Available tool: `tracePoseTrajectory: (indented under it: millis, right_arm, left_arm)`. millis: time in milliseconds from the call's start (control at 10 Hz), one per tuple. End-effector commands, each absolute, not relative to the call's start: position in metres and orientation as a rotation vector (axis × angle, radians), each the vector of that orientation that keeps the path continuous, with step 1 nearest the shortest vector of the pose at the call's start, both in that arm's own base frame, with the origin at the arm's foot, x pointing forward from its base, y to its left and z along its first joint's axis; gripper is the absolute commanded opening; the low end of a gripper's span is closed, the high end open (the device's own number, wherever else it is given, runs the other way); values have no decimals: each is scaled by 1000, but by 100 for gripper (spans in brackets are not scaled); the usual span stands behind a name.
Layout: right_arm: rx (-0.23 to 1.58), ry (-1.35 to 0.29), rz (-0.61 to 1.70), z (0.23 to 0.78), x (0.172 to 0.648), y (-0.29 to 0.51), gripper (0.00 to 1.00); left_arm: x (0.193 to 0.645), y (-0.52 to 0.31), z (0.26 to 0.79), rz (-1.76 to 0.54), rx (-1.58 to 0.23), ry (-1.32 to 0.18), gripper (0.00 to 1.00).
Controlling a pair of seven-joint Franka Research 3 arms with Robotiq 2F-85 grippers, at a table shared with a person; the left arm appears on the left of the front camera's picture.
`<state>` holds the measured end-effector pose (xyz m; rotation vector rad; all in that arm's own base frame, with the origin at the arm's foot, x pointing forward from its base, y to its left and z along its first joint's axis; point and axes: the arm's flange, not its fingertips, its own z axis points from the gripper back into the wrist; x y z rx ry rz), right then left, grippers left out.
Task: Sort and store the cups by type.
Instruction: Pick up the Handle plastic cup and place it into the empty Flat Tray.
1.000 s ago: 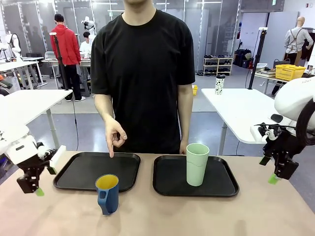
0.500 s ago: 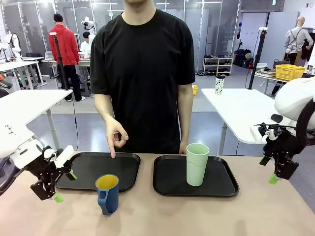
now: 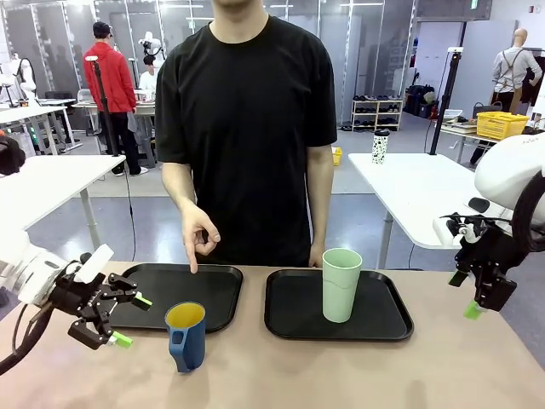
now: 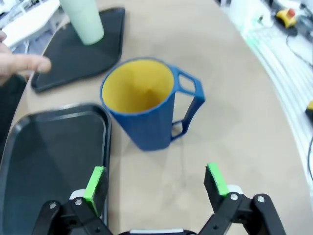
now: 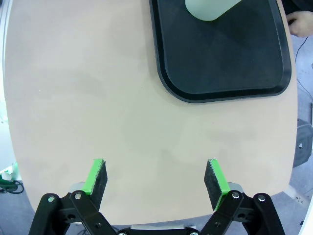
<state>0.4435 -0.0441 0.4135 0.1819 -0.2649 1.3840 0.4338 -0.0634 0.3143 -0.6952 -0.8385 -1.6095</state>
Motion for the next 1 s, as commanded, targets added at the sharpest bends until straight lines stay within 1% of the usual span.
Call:
tracePoseTrajectory:
  millis: [0, 200, 400, 600, 700, 800, 900]
  right_arm:
    - [175, -261, 1389, 413, 444, -45, 100]
    - [175, -261, 1389, 413, 444, -45, 100]
    - [175, -261, 1389, 413, 444, -45, 100]
    - [175, -261, 1389, 413, 444, -45, 100]
    - [175, -261, 1389, 413, 444, -45, 100]
    - [175, -261, 1389, 413, 444, -45, 100]
    - [175, -261, 1389, 413, 444, -45, 100]
  left_arm:
    - [444, -58, 293, -1586, -813, -888, 100]
    - [445, -58, 280, -1559, -962, -980, 100]
    - [446, -60, 274, -1537, -1021, -998, 100]
    - [449, -62, 267, -1512, -976, -994, 100]
    - [451, -62, 266, -1470, -944, -1021, 100]
    - [441, -60, 269, -1530, -1006, -947, 100]
    - [441, -60, 269, -1530, -1006, -947, 100]
